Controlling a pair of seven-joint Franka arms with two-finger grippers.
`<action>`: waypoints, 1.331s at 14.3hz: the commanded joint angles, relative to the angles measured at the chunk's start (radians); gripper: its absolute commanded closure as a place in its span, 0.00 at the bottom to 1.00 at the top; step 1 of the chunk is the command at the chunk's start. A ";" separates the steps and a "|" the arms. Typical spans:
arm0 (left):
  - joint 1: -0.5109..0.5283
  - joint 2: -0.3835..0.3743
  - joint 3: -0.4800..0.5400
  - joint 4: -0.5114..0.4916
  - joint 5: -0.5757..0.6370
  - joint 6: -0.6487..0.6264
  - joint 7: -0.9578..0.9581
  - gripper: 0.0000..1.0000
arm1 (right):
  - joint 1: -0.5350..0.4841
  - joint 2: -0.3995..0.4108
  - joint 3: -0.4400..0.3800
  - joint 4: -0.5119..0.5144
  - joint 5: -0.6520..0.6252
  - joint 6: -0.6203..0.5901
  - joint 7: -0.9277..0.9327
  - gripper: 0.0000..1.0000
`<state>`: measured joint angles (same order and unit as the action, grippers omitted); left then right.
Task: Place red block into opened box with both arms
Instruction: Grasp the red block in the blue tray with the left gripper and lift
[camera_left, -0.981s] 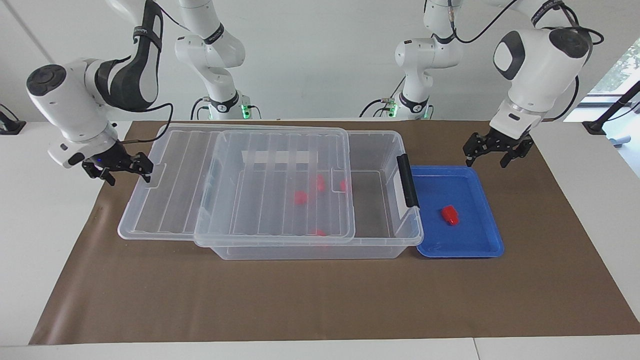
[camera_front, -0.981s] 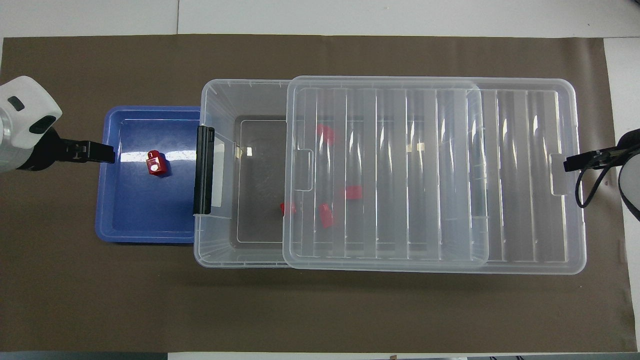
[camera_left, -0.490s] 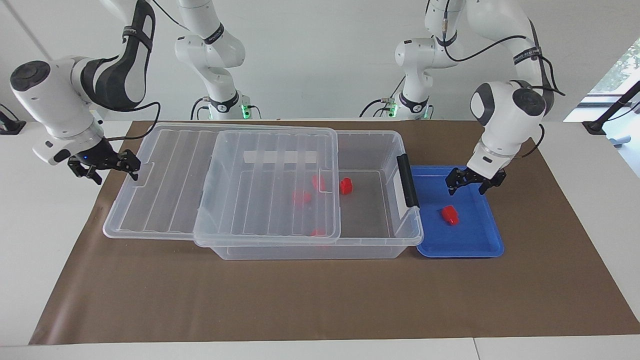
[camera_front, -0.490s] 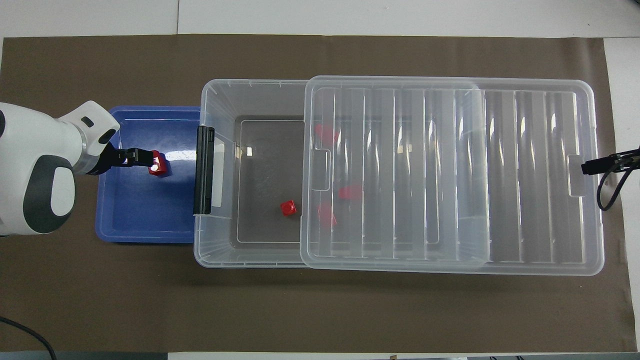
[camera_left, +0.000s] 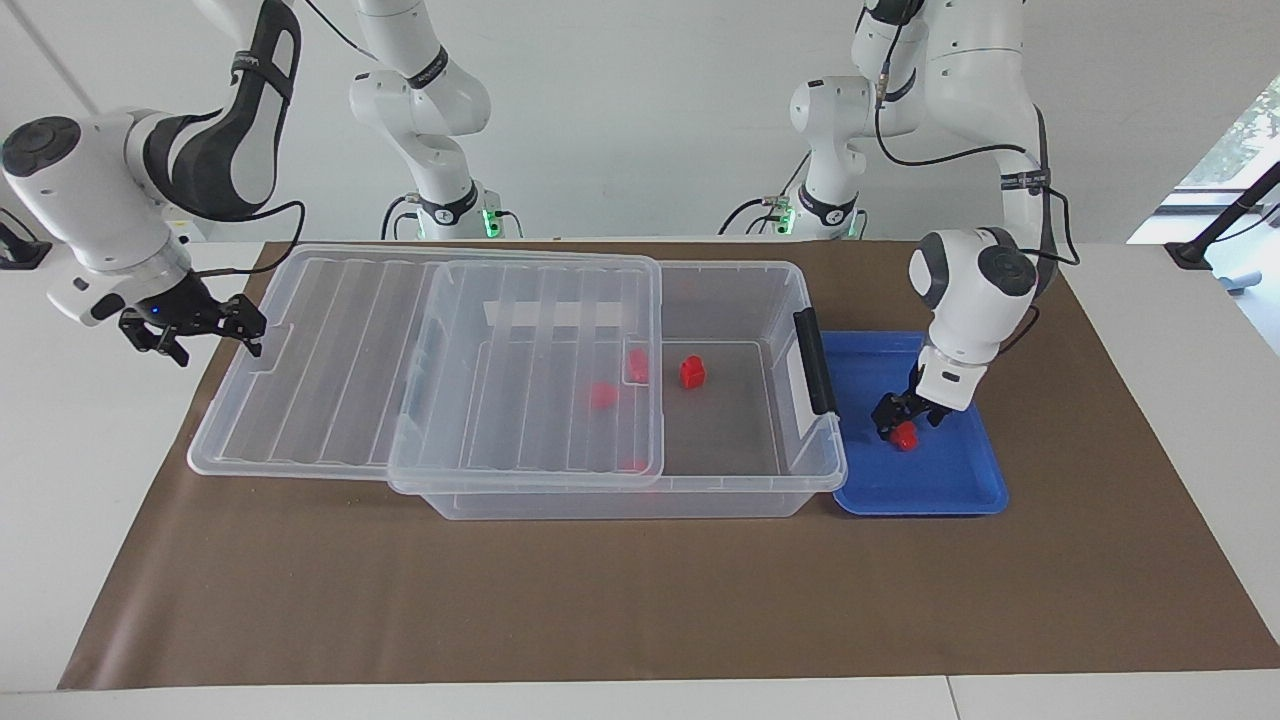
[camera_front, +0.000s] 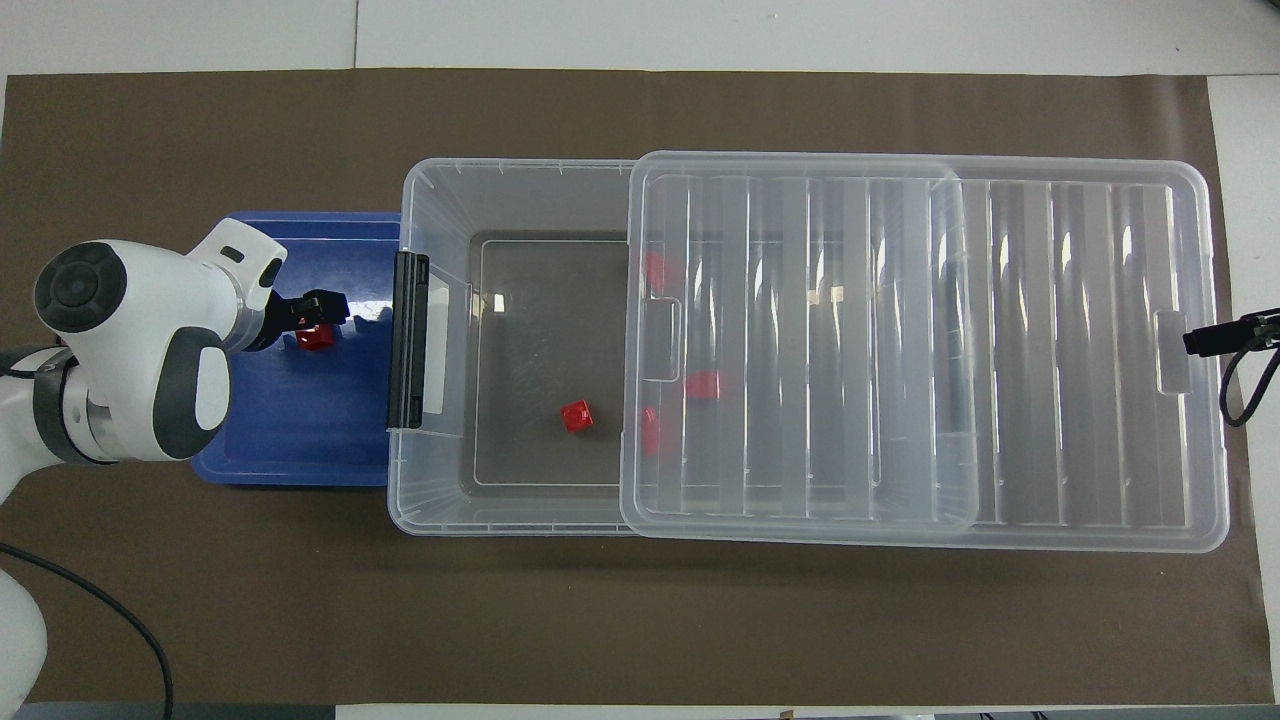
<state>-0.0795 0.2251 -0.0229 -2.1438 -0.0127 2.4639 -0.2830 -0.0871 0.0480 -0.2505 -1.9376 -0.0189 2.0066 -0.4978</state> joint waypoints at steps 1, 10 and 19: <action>-0.031 -0.012 0.012 -0.011 0.008 -0.028 -0.051 0.00 | -0.010 -0.008 -0.004 -0.006 0.005 0.012 -0.033 0.00; -0.022 -0.024 0.015 0.002 0.008 -0.100 -0.048 1.00 | -0.010 0.018 0.059 0.095 0.008 -0.066 0.024 0.00; -0.016 -0.111 0.015 0.148 0.011 -0.227 0.004 1.00 | -0.005 0.010 0.214 0.285 0.007 -0.394 0.318 0.00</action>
<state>-0.0959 0.1557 -0.0122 -2.0301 -0.0127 2.3131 -0.3082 -0.0833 0.0505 -0.0633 -1.7084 -0.0188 1.6896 -0.2355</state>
